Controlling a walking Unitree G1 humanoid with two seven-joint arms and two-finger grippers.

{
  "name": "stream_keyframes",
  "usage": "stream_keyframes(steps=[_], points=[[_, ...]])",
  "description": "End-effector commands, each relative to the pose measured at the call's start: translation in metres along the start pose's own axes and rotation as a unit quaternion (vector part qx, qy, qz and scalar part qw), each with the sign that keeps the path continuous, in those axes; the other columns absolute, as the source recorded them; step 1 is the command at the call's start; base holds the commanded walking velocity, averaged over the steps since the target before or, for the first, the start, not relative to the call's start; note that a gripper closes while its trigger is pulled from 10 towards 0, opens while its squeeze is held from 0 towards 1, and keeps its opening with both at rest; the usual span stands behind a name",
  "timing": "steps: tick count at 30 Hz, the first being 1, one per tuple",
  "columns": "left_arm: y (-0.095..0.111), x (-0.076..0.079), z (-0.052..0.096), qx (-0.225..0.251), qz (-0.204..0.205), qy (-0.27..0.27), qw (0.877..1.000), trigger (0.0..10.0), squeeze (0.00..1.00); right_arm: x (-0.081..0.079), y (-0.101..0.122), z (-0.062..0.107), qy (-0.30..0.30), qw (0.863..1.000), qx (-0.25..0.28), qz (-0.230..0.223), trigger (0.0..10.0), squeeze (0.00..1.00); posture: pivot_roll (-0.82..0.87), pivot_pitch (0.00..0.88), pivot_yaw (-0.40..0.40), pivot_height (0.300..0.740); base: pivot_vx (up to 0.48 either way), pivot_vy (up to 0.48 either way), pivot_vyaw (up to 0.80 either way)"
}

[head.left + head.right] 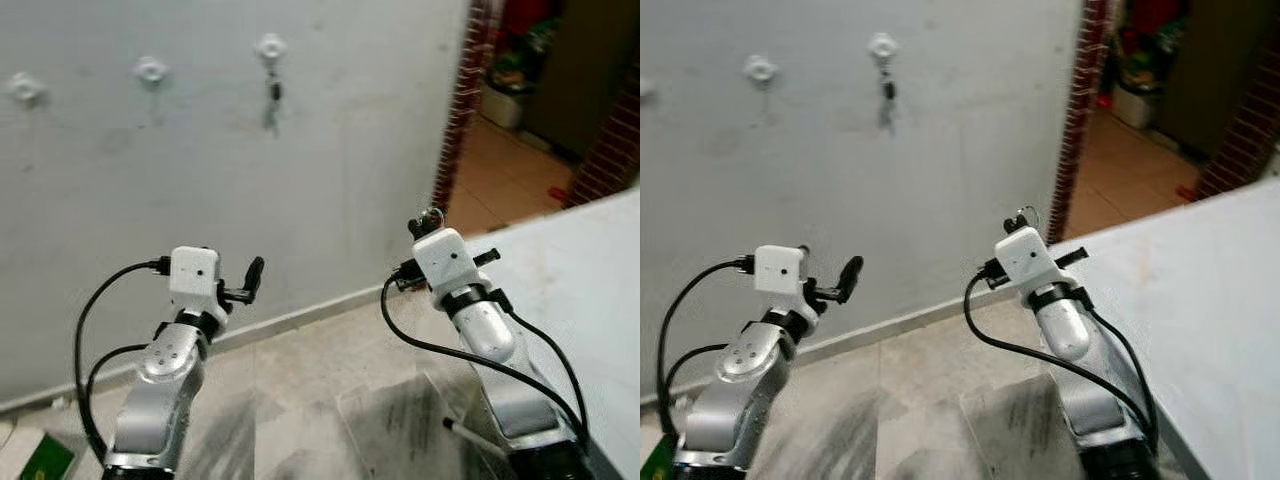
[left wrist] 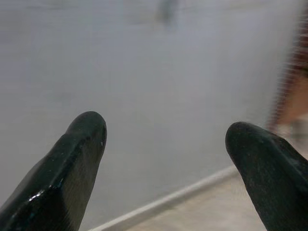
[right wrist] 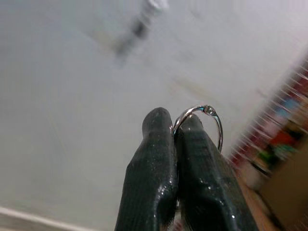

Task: Hang keys on a hook

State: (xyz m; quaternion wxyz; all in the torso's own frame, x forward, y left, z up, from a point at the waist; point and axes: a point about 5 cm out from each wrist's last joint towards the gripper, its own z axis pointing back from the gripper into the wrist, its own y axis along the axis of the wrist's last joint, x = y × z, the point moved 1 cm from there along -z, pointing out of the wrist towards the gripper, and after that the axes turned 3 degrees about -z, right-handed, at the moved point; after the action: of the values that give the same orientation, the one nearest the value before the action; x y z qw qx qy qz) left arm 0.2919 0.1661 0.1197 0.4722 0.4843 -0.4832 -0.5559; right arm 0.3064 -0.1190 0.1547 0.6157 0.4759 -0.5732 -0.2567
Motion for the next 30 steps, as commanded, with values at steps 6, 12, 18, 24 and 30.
stream_keyframes(steps=[6, 12, 18, 24, 30], points=[[0.004, -0.003, 0.002, 0.013, -0.004, 0.021, 1.0, 10.0, 0.0, 0.005, 0.0, 0.0, -0.001, 1.0, 0.003, -0.002, 10.0, 0.0, 0.0, 0.0, 0.062, 0.74, 0.0, 0.0, 0.8], [0.002, -0.001, 0.003, 0.011, 0.001, 0.02, 1.0, 10.0, 0.0, 0.002, 0.001, -0.001, 0.006, 1.0, 0.008, -0.003, 10.0, 0.0, 0.0, 0.0, 0.06, 0.74, 0.0, 0.0, 0.8], [0.003, 0.006, 0.0, 0.012, 0.023, -0.006, 1.0, 10.0, 0.0, 0.002, 0.004, -0.003, 0.006, 1.0, 0.013, -0.008, 10.0, 0.0, 0.0, 0.0, 0.06, 0.74, 0.0, 0.0, 0.23], [0.009, 0.009, -0.007, 0.02, 0.035, -0.018, 0.999, 10.0, 0.0, 0.002, 0.004, -0.004, 0.004, 1.0, 0.016, -0.007, 10.0, 0.0, -0.01, 0.0, 0.061, 0.74, 0.0, 0.0, 0.0], [0.007, 0.008, -0.007, 0.015, 0.039, -0.015, 0.999, 10.0, 0.0, 0.0, 0.004, -0.004, 0.007, 1.0, 0.016, -0.006, 10.0, 0.0, -0.01, 0.0, 0.061, 0.74, 0.0, 0.0, 0.0]])
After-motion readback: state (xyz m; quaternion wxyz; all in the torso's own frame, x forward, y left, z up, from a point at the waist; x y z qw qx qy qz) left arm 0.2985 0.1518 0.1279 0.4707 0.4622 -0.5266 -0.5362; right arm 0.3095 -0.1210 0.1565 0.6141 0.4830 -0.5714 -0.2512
